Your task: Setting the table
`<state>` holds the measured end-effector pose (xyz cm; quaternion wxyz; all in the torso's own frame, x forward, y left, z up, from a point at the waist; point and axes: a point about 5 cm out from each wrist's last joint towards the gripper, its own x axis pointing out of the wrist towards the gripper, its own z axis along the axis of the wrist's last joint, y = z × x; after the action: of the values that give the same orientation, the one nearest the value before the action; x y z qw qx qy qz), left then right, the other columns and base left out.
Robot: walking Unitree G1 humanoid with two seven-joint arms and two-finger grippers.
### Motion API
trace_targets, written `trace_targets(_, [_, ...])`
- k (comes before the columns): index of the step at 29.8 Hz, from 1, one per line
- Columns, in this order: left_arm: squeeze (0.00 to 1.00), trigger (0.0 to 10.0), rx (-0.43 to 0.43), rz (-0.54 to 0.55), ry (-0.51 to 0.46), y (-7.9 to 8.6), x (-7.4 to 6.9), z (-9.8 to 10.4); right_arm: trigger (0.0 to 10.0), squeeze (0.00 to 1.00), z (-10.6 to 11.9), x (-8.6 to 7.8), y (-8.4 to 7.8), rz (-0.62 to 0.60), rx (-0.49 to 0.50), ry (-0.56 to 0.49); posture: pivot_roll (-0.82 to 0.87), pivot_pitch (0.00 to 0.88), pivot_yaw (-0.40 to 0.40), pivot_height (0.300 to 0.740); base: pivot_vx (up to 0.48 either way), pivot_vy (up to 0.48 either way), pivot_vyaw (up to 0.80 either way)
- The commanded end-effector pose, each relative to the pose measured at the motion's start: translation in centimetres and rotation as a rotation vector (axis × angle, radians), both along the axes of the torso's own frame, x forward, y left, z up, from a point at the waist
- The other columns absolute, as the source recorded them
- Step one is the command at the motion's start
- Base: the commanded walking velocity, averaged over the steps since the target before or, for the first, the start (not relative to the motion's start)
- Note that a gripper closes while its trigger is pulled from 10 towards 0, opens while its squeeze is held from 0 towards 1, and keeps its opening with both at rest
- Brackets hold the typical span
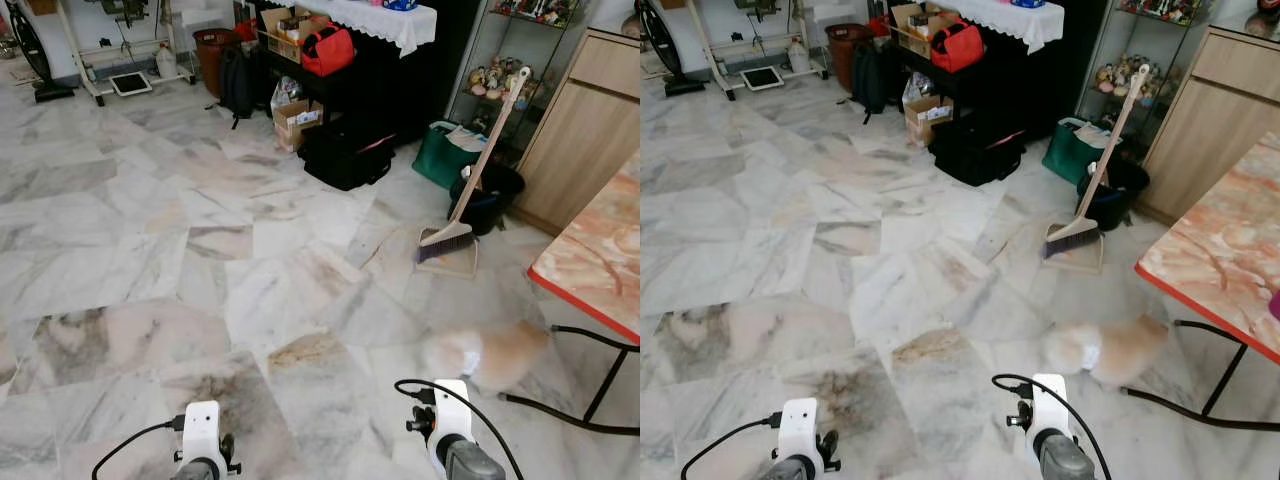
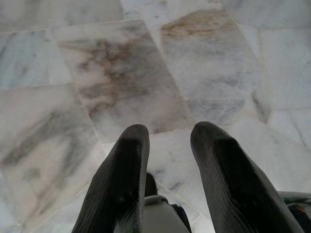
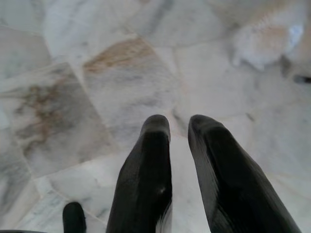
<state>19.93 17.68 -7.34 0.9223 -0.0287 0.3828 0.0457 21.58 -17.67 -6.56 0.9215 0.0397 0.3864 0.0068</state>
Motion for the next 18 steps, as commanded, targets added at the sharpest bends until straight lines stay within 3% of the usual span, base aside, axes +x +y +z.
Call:
trace_targets(1, [0.00,10.0,0.002,-0.008,0.003,-0.20,-0.09,-0.07,10.0,0.00,-0.15,-0.27,-0.33,-0.007,-0.007,0.014,0.04,0.000,-0.030,0.740,0.000,0.000,-0.74])
trace_targets(16, [0.00,10.0,0.006,-0.001,0.002,0.16,-0.26,-0.10,10.0,0.00,-0.14,-0.23,-0.30,-0.018,-0.001,0.015,0.04,0.000,-0.029,0.740,0.000,0.000,-0.73])
trace_targets(18, [0.00,10.0,0.022,-0.023,0.005,0.22,-0.20,-0.07,10.0,0.00,-0.13,-0.20,-0.25,-0.019,0.000,0.015,0.04,0.000,-0.027,0.740,0.000,-0.480,-0.73])
